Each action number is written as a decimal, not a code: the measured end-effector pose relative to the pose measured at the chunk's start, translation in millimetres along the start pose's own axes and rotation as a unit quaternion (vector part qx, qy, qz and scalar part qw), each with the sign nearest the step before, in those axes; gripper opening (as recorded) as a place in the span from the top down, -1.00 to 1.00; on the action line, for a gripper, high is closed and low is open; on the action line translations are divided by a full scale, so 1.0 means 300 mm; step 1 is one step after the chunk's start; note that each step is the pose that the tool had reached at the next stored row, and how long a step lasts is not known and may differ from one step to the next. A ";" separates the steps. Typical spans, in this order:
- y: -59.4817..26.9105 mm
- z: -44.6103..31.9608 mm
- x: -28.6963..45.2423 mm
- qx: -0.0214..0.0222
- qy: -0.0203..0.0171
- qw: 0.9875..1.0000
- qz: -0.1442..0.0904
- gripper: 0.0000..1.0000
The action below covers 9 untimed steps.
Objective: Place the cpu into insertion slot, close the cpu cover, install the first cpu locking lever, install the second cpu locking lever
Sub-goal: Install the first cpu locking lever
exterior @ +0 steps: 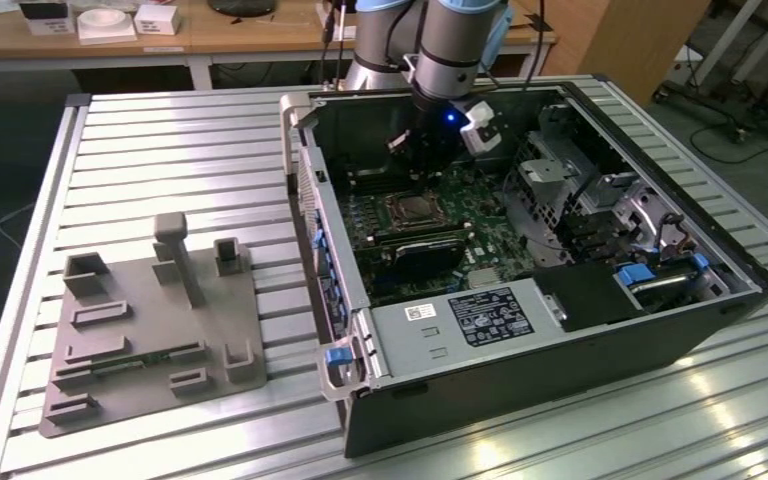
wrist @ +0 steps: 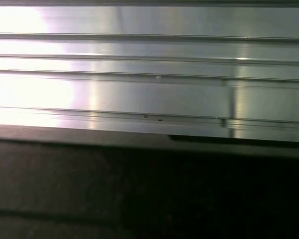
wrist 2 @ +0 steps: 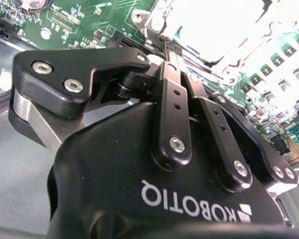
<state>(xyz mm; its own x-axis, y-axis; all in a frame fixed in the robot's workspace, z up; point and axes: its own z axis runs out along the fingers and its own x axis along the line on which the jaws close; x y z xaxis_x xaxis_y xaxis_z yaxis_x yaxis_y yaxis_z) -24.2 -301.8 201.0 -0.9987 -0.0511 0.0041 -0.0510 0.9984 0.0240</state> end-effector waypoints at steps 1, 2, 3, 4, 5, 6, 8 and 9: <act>-0.002 0.000 0.000 0.000 0.000 1.000 0.000 0.79; -0.004 0.000 0.000 0.000 0.000 1.000 0.000 0.79; -0.006 0.000 0.000 0.000 0.000 1.000 0.000 0.79; -0.008 0.000 0.000 0.000 0.000 1.000 0.000 0.79; -0.009 0.000 0.000 0.000 0.000 1.000 0.000 0.79; -0.009 0.001 0.001 0.000 0.000 1.000 0.000 0.79; -0.010 0.001 0.001 0.000 0.000 1.000 0.000 0.79; -0.010 0.001 0.000 0.000 0.000 1.000 0.000 0.79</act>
<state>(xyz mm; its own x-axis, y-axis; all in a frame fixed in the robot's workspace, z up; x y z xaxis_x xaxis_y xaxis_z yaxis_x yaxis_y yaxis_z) -24.2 -304.8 200.6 -0.9987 -0.0506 0.0041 -0.0505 0.9984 0.0240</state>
